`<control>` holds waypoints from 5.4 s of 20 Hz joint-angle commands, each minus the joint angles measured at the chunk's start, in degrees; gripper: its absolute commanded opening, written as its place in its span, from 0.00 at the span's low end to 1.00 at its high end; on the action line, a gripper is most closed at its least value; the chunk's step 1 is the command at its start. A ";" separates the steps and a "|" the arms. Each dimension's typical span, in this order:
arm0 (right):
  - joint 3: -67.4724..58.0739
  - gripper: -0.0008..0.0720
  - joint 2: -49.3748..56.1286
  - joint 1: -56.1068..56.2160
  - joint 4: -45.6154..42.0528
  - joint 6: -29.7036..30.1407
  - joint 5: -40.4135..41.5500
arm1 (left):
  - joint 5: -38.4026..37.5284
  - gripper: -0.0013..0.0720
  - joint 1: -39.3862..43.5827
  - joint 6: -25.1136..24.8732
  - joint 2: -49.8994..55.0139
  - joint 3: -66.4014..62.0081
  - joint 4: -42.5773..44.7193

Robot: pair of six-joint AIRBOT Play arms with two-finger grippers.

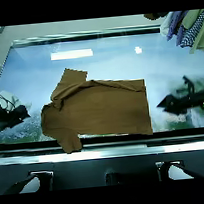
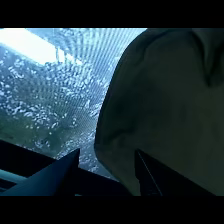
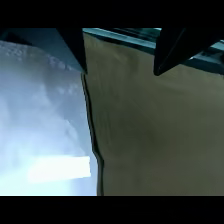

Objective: Fold the clothes and pants, and hang the long-sleeved shirts on hangers.

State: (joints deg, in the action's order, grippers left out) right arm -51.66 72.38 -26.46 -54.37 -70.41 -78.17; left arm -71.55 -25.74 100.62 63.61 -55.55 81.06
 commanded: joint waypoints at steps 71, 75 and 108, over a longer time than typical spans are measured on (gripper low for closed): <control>-60.41 0.04 -14.29 26.49 -23.71 -16.57 18.82 | 3.89 0.04 10.10 -0.61 -4.81 -53.55 -2.56; -60.70 0.04 -24.44 26.49 -26.84 -17.25 14.47 | -0.90 0.04 10.10 -0.37 -13.46 -53.99 1.53; -60.35 0.05 37.75 26.38 -32.02 -27.15 -2.86 | 5.16 0.04 18.12 -9.42 39.21 -40.68 6.21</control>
State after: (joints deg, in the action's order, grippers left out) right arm -111.98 109.67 -0.05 -86.37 -97.49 -74.48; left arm -58.48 -7.55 91.24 102.50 -96.25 85.01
